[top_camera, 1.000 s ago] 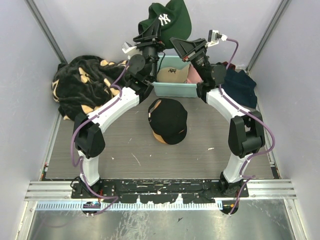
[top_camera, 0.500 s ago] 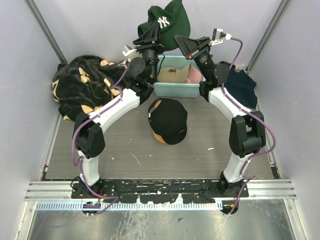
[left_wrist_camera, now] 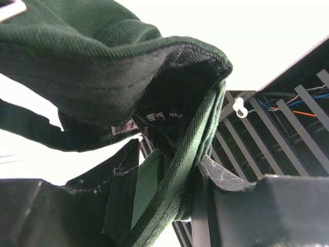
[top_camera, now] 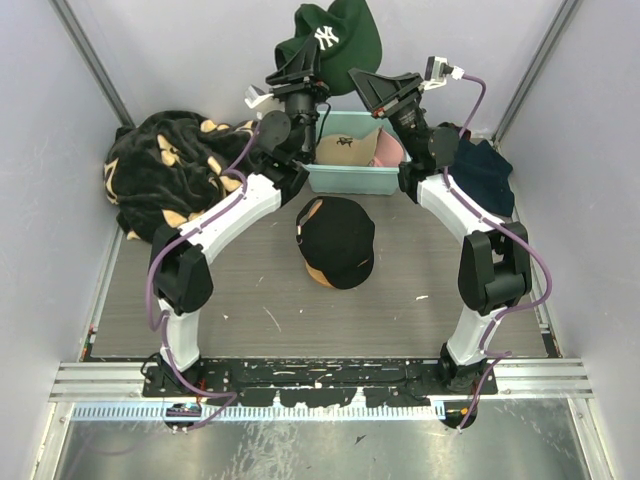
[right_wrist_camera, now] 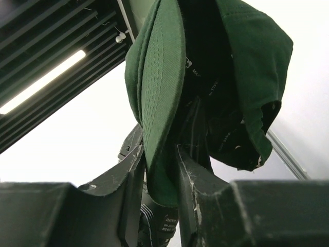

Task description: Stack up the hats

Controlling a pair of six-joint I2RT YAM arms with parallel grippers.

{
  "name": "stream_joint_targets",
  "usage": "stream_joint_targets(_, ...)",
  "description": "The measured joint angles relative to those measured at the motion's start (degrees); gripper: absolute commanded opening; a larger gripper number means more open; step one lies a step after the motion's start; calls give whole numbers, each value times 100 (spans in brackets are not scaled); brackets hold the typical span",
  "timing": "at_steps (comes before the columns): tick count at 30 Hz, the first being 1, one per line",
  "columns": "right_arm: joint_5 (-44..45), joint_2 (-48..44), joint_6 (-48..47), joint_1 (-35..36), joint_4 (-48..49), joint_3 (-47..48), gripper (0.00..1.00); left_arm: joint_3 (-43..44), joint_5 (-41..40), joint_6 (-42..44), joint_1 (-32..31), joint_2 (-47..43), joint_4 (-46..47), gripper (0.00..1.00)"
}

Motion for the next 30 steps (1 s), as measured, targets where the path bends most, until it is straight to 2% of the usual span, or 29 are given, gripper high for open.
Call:
stream_joint_targets(12, -2, 0, 20, 0, 13, 7, 36, 337, 28, -2, -7, 210, -4, 2)
stream_joint_targets(17, -2, 4, 39, 0, -11, 109, 31, 337, 26, -7, -11, 210, -2, 2)
stream_joint_targets(30, -2, 15, 105, 0, -17, 140, 30, 444, 26, -63, -39, 361, -2, 2)
